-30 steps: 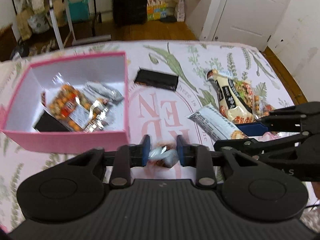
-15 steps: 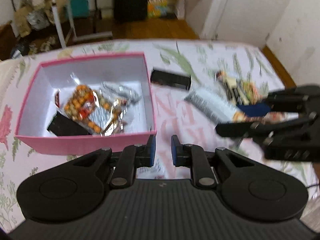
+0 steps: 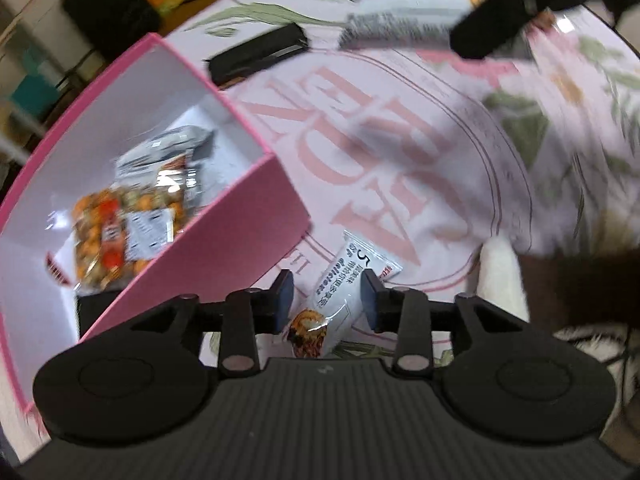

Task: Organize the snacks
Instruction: 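Carry the white bar into the pink box and open the right gripper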

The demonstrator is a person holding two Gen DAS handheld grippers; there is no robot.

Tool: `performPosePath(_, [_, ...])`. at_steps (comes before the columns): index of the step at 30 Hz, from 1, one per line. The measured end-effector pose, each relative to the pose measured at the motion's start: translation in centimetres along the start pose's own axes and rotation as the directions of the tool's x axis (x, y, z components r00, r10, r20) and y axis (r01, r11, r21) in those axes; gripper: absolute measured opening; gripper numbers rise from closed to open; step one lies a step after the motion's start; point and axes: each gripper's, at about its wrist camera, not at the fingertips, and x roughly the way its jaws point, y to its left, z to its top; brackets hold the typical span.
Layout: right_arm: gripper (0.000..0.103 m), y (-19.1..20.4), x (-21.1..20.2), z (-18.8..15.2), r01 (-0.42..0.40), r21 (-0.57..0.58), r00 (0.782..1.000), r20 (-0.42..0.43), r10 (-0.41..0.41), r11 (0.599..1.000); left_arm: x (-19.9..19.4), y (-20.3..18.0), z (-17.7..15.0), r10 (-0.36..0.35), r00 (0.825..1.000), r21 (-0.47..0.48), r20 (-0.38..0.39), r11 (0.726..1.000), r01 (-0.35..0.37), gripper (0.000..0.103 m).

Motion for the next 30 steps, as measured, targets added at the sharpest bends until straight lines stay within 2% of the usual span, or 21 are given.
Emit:
performPosePath(5, [0.036,-0.5,0.8,-0.3,0.01,0.009,0.999,-0.032,-0.01,1.0,2.5,0.1,-0.3,-0.072,0.996,0.054,-0.057,0.996,0.075,0.047])
performPosePath(8, [0.036,-0.6,1.2,-0.4,0.013,0.01,0.999,-0.047,-0.012,1.0,4.3,-0.3,-0.4,-0.041,0.994,0.068,-0.105,0.997,0.048,0.048])
performPosePath(10, [0.036,-0.6,1.5,-0.5,0.01,0.008,0.998,-0.055,-0.01,1.0,4.8,-0.3,-0.4,-0.041,0.993,0.045,-0.114,0.998,0.046,0.048])
performPosePath(12, [0.036,-0.4,1.8,-0.6,0.006,0.001,0.998,-0.066,-0.006,1.0,4.6,-0.3,-0.3,-0.042,0.993,0.041,-0.113,0.998,0.047,0.042])
performPosePath(13, [0.036,-0.3,2.0,-0.6,0.004,-0.003,0.998,-0.07,-0.004,1.0,4.4,-0.5,-0.4,-0.041,0.993,0.044,-0.112,0.998,0.046,0.033])
performPosePath(15, [0.036,0.1,2.2,-0.6,-0.004,-0.016,0.997,-0.082,0.003,1.0,4.1,-0.8,-0.6,-0.03,0.993,0.05,-0.118,0.998,0.036,0.028])
performPosePath(19, [0.036,1.1,2.2,-1.0,-0.026,-0.054,0.994,-0.103,0.02,0.998,2.1,-1.0,-0.8,-0.03,0.993,0.019,-0.112,0.999,0.032,0.027])
performPosePath(24, [0.036,2.6,1.6,-0.7,-0.084,-0.094,0.991,-0.115,0.073,0.992,-2.8,-0.8,-1.2,-0.055,0.998,-0.052,-0.044,0.997,0.053,0.027])
performPosePath(27, [0.036,3.9,0.7,0.1,-0.156,-0.135,0.986,-0.08,0.146,0.979,-5.6,0.6,-1.1,-0.056,0.998,-0.129,-0.013,0.99,0.053,0.027])
performPosePath(30, [0.036,5.2,0.0,1.3,-0.19,-0.176,0.982,-0.026,0.188,0.966,-8.3,2.3,-1.4,-0.05,0.998,-0.222,0.024,0.974,0.054,0.027])
